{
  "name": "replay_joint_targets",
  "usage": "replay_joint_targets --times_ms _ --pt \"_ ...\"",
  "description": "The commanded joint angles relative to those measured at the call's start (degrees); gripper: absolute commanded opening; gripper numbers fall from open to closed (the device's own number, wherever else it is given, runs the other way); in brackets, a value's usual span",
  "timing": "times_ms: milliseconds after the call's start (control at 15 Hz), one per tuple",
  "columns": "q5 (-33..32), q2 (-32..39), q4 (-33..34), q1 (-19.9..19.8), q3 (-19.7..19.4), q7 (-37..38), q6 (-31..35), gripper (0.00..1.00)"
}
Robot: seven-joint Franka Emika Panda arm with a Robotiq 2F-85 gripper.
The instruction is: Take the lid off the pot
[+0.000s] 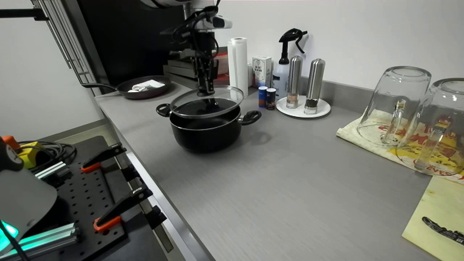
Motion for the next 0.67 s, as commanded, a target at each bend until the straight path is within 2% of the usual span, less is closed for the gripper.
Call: replay_joint_targets --times_ms 0,333,600 --pt "-0.7 -7.5 -2.2 0.0 -0.5 0.2 -1.8 0.26" --pt "0.6 -10.0 -2.0 -2.6 -1.7 -0.4 -3.1 0.26" --pt "1.5 -9.6 -1.7 -6.0 -4.2 -0.4 -3.8 0.26"
